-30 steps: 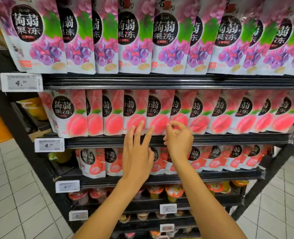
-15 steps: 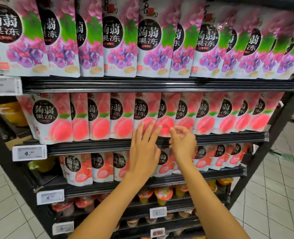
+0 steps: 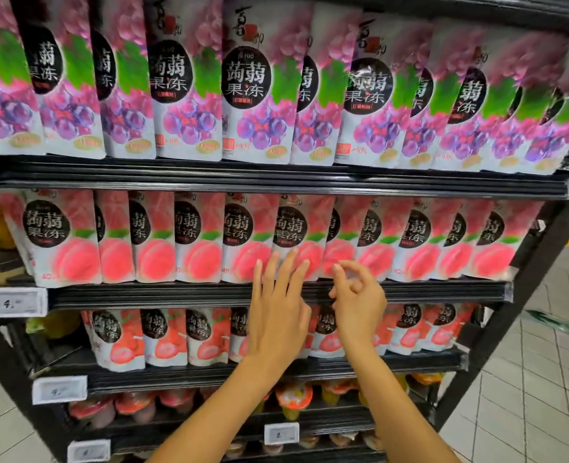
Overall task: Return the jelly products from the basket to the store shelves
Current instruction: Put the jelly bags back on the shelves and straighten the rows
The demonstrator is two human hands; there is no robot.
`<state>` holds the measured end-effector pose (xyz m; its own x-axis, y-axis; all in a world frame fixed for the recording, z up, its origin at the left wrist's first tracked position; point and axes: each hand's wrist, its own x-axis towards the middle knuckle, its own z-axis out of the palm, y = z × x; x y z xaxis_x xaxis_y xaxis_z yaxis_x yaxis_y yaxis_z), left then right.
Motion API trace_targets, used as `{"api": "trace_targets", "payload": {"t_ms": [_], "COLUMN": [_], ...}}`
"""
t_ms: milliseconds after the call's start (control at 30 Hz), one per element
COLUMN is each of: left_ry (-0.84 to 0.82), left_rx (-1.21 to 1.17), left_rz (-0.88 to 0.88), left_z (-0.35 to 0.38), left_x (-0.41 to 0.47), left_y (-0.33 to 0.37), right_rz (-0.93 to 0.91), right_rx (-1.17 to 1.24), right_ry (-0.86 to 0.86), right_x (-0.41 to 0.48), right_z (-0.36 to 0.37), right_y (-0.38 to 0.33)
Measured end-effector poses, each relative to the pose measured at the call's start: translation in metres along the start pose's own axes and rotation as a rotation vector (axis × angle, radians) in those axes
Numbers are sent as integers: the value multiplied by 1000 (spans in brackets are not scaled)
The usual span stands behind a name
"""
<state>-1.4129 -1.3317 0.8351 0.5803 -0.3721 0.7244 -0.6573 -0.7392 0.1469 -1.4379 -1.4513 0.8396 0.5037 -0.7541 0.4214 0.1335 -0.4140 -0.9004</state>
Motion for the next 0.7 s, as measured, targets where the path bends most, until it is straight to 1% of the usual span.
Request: {"api": "trace_targets", "payload": {"t_ms": [67,133,200,267,400,533,700], "left_ry": [31,39,29,24,28,38,14], "left_rx": [-12,-27,-36,-33,-4,20,-3], "left_rz": [18,26,22,18,26,21,58], "left_z": [5,9,12,15,24,29,33], "left_x": [1,3,6,8,8,7,9], "left_y": [5,11,17,24,31,38,52], "right_rz": [21,34,5,-12,12,-5,-17], "right_rx": [28,22,-15,-63,-124,-102,-77], "right_ry": [81,50,-21,-45,-36,30,13], "right_x": [6,11,13,17,26,28,31], "right_z": [-9,-15,-17,-16,-19,-32,-40], "right_y": [7,10,10,7,8,16,22]}}
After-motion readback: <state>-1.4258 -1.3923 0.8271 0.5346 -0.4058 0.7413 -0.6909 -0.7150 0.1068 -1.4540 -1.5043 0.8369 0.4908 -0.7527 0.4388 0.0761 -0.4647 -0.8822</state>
